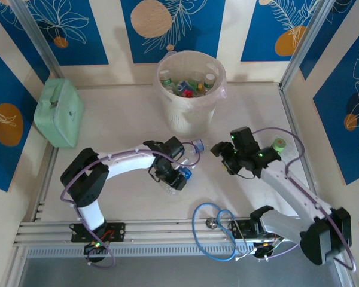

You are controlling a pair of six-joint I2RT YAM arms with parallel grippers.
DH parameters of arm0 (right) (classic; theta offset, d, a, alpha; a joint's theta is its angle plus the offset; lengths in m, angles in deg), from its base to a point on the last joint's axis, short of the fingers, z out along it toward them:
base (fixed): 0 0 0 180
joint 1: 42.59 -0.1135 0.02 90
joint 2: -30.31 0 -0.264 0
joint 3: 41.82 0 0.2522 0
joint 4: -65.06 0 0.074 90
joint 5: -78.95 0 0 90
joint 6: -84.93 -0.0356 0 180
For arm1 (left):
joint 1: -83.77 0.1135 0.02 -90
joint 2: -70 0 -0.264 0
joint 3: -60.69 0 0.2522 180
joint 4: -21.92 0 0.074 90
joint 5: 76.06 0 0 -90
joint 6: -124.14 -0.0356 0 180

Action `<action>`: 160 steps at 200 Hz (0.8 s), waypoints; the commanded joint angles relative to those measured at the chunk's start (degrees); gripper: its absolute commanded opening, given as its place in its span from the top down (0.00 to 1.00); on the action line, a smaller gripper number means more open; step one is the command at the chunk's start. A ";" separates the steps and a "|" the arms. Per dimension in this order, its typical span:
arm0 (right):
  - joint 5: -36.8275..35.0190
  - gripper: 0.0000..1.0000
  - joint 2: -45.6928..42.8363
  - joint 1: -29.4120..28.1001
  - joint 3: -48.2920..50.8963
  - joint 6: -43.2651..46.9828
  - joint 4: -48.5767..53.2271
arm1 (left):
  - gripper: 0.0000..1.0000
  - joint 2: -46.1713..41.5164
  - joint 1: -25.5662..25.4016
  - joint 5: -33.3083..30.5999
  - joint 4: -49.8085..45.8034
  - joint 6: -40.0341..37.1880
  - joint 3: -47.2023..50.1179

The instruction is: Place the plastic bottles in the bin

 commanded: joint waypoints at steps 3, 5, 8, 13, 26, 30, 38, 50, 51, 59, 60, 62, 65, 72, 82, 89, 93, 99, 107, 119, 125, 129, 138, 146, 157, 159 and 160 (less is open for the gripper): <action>3.42 0.32 -4.63 2.73 1.86 2.14 4.10 | 0.37 -2.84 -0.43 -1.09 0.36 -0.72 -0.50; 3.57 0.32 -4.93 2.97 1.81 2.27 4.22 | 0.38 -2.95 -0.42 -1.26 0.49 -0.70 -0.42; 3.77 0.32 -5.34 3.27 1.84 2.50 4.42 | 0.39 -3.15 -0.39 -1.50 0.67 -0.67 -0.25; 4.16 0.32 -5.94 3.84 1.72 2.93 4.68 | 0.41 -3.40 -0.39 -1.83 0.91 -0.65 -0.01; 5.02 0.32 -6.92 4.96 1.10 3.98 5.48 | 0.44 -3.96 -0.47 -2.30 1.56 -0.69 0.68; 5.35 0.32 -7.07 5.28 0.86 4.26 5.62 | 0.44 -4.15 -0.52 -2.45 1.78 -0.75 0.94; 5.61 0.32 -7.17 5.57 0.17 4.79 6.16 | 0.44 -4.57 -0.52 -2.65 2.10 -0.72 1.29; 5.59 0.32 -7.17 5.71 -0.77 5.25 6.97 | 0.47 -5.21 -0.48 -3.07 2.21 -0.85 1.47; 5.60 0.32 -7.13 5.71 -0.85 5.28 7.00 | 0.47 -5.26 -0.48 -3.13 2.21 -0.85 1.46; 5.94 0.32 -7.16 5.70 -1.38 5.52 7.04 | 0.48 -5.94 -0.60 -3.56 2.21 -0.86 1.54; 6.04 0.32 -7.12 5.70 -1.42 5.54 7.00 | 0.48 -6.11 -0.58 -3.64 2.16 -0.85 1.58; 6.22 0.32 -7.10 5.71 -1.51 5.56 6.90 | 0.48 -6.23 -0.63 -3.74 2.17 -0.87 1.55; 6.49 0.32 -7.09 5.66 -1.62 5.69 6.78 | 0.48 -6.78 -0.57 -3.87 2.19 -0.96 1.54; 7.41 0.32 -6.97 5.56 -1.93 5.85 6.19 | 0.49 -7.91 -0.63 -4.02 2.32 -0.99 1.62; 9.32 0.32 -6.38 5.32 -2.15 6.24 5.03 | 0.48 -9.96 -0.61 -4.08 2.91 -1.19 1.87; 10.71 0.32 -5.60 4.93 -2.69 6.65 4.31 | 0.48 -11.77 -0.65 -3.85 3.52 -1.59 2.19; 11.28 0.32 -5.12 4.50 -3.15 6.91 4.00 | 0.48 -12.79 -0.74 -3.80 3.79 -1.74 2.32; 11.83 0.32 -4.18 3.63 -3.94 7.30 3.65 | 0.48 -14.21 -0.82 -3.77 4.11 -2.02 2.41; 12.48 0.32 -2.78 2.19 -5.40 8.18 3.31 | 0.47 -15.82 -0.92 -3.48 4.44 -2.43 2.36; 13.44 0.32 -0.19 -0.17 -7.93 9.51 2.78 | 0.47 -18.05 -1.22 -2.80 4.88 -3.31 2.28; 13.59 0.33 1.07 -1.31 -9.41 10.12 2.76 | 0.46 -19.04 -1.39 -2.51 5.14 -3.73 2.24; 13.56 0.33 1.84 -2.11 -10.29 10.49 2.61 | 0.46 -19.65 -1.50 -2.48 5.26 -4.01 2.26; 13.54 0.33 3.16 -3.82 -12.00 11.20 1.94 | 0.46 -20.76 -1.62 -2.49 5.22 -4.38 2.00; 13.49 0.33 4.06 -4.86 -13.43 11.58 1.56 | 0.46 -21.48 -1.66 -2.55 4.98 -4.86 1.69; 13.78 0.33 5.04 -5.43 -14.65 11.73 1.06 | 0.46 -22.20 -1.71 -2.74 4.52 -5.43 1.25; 13.90 0.33 5.15 -5.45 -14.82 11.72 1.02 | 0.46 -22.32 -1.70 -2.79 4.45 -5.53 1.18; 13.88 0.33 5.23 -5.45 -14.86 11.72 1.04 | 0.46 -22.29 -1.70 -2.81 4.43 -5.60 1.14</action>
